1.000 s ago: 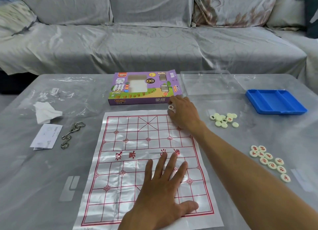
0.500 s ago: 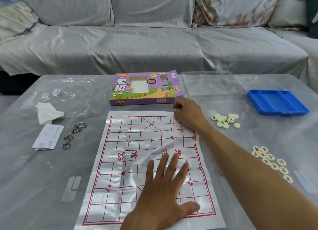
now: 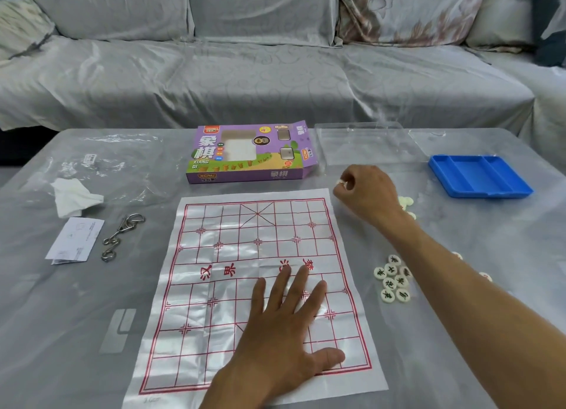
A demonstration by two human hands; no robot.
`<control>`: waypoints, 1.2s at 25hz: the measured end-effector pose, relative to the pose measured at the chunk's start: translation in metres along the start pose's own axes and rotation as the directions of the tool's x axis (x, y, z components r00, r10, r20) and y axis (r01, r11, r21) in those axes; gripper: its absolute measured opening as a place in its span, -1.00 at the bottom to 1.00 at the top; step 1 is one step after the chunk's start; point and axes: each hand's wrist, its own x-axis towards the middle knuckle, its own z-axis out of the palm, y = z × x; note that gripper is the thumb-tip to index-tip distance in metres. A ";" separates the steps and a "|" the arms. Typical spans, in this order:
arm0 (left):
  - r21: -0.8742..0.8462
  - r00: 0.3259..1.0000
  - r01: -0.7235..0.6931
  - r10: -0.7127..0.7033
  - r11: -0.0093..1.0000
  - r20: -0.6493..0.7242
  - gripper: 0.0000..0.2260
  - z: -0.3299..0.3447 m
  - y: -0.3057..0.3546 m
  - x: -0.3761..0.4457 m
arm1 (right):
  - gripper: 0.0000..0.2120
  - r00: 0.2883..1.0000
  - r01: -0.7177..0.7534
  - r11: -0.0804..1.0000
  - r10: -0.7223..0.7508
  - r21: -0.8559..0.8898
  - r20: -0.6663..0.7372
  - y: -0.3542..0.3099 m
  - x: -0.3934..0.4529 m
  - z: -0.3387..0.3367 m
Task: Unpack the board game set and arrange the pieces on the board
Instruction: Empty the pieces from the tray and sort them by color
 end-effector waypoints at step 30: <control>-0.014 0.958 -0.029 0.024 0.999 -0.284 -0.16 0.015 -0.006 0.003 | -0.85 0.936 -0.351 0.838 0.305 0.418 0.175 0.120 -0.076 -0.056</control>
